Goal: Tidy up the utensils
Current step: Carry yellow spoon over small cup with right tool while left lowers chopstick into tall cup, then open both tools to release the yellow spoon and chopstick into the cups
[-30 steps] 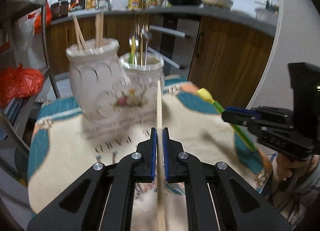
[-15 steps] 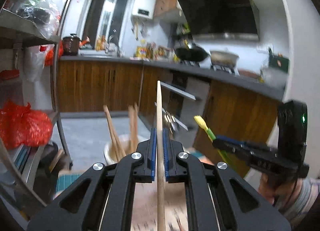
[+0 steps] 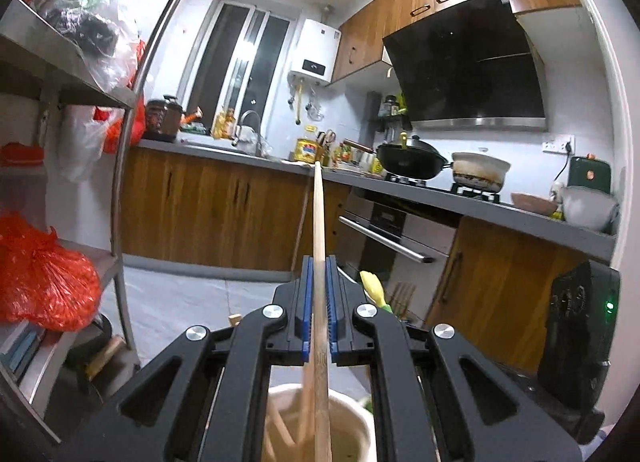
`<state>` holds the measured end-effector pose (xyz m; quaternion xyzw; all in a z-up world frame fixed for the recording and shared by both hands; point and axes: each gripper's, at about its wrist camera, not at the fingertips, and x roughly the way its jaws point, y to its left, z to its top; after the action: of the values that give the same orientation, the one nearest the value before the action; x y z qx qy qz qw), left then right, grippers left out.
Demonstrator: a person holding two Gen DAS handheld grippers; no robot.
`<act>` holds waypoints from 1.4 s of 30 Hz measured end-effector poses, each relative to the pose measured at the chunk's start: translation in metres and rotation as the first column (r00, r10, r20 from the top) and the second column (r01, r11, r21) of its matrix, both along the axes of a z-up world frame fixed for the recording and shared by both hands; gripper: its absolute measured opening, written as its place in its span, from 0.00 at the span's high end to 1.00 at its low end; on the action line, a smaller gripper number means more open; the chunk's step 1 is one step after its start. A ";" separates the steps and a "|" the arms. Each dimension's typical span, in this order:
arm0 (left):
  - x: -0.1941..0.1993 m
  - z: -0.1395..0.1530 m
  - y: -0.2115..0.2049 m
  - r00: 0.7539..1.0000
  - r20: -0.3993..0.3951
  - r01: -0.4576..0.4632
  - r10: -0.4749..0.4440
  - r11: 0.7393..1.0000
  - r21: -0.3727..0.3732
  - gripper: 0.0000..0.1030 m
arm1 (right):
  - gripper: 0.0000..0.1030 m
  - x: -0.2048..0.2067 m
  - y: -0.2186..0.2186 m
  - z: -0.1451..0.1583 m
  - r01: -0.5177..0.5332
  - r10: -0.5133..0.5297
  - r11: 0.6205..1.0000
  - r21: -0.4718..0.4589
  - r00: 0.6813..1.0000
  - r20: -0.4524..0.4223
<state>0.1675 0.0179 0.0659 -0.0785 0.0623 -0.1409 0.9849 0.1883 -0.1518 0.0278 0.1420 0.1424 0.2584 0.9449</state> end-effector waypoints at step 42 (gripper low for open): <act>-0.070 -0.037 0.019 0.990 -0.137 -0.002 0.017 0.994 0.111 0.61 | 0.73 -0.051 0.012 -0.017 -0.015 0.008 0.969 -0.246 0.999 -0.031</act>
<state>0.0973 0.0367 0.0285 -0.0336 0.1378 -0.1267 0.9817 0.1377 -0.1397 0.0111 0.0266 0.1883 0.2421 0.9514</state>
